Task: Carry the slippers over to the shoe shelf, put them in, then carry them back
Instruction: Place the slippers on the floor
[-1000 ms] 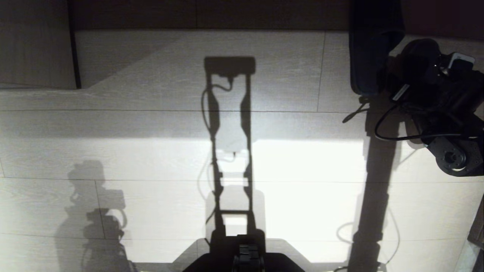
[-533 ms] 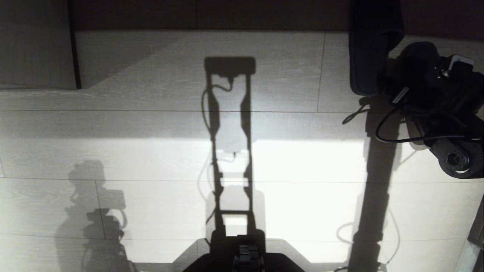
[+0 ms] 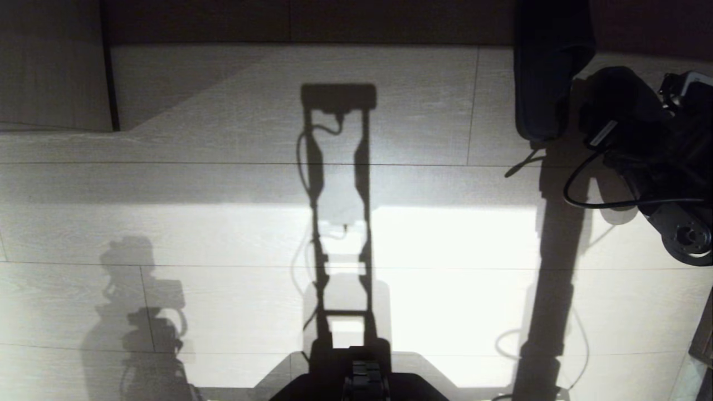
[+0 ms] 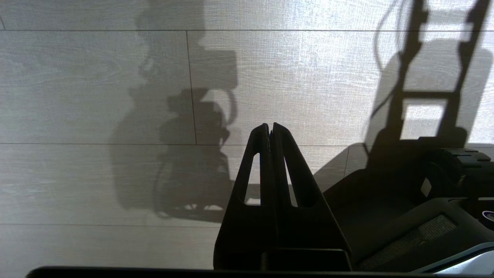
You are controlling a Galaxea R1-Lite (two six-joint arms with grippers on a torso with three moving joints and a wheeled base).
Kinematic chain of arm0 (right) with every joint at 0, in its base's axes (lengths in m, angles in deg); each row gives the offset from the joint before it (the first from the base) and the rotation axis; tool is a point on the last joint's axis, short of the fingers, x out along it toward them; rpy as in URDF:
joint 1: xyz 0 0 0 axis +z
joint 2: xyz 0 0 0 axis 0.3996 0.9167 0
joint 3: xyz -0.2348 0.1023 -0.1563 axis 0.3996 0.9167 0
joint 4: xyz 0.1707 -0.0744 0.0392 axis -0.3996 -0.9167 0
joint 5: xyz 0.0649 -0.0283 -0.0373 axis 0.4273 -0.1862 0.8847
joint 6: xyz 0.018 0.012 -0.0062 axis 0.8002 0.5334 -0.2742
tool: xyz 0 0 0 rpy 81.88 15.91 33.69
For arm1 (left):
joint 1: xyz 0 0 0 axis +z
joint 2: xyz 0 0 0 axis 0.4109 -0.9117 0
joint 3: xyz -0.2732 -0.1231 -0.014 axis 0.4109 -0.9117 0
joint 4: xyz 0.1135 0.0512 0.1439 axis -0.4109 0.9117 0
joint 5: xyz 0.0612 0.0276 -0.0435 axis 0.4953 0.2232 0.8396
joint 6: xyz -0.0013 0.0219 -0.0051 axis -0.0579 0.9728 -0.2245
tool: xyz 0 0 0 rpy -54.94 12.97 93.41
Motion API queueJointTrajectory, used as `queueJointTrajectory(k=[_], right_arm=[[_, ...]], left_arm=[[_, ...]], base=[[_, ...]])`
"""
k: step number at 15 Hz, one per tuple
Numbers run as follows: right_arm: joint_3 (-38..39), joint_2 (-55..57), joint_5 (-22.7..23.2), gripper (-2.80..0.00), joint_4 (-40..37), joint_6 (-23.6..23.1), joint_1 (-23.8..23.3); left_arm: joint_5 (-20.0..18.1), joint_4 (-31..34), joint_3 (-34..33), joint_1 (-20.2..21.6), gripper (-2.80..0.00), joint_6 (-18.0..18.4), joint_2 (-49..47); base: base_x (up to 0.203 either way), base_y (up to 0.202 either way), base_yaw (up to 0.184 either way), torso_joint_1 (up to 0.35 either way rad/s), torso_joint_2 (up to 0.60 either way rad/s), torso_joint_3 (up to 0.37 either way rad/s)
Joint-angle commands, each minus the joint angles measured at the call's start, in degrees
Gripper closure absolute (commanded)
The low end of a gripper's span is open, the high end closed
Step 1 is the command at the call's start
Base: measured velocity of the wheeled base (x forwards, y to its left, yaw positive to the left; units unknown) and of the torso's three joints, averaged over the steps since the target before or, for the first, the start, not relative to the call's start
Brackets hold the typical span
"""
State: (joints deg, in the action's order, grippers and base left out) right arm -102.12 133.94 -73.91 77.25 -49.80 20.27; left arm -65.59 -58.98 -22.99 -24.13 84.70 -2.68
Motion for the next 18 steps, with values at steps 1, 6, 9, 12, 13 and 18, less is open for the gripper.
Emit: queueJointTrajectory(k=[1,6,9,12,13,18], right_arm=[[0.50,-1.68,-0.07,-2.80,0.41,0.02,-0.32],[3.00,-6.66,0.26,-2.80,0.32,-0.39,-2.26],[4.76,-8.95,0.26,-2.80,-1.26,-0.40,-2.96],[5.69,-11.54,0.20,-2.80,-1.15,-0.23,-3.62],[5.46,-11.76,0.26,-2.80,-1.00,-0.04,-3.75],[2.17,-12.70,-5.14,-2.80,1.14,-0.75,-3.75]], left_arm=[[0.00,-0.04,-0.01,-0.05,0.00,-0.04,0.00],[0.00,-0.04,-0.01,-0.05,0.00,-0.04,0.00],[0.00,-0.04,-0.01,-0.05,0.00,-0.04,0.00],[0.00,-0.04,-0.01,-0.05,0.00,-0.04,0.00],[0.00,-0.04,-0.01,0.04,0.00,-0.04,0.00],[0.00,-0.04,-0.01,-0.05,0.00,-0.04,0.00]], base=[[0.000,0.000,0.000,0.000,0.00,0.000],[0.000,0.000,0.000,0.000,0.00,0.000],[0.000,0.000,0.000,0.000,0.00,0.000],[0.000,0.000,0.000,0.000,0.00,0.000],[0.000,0.000,0.000,0.000,0.00,0.000],[0.000,0.000,0.000,0.000,0.00,0.000]])
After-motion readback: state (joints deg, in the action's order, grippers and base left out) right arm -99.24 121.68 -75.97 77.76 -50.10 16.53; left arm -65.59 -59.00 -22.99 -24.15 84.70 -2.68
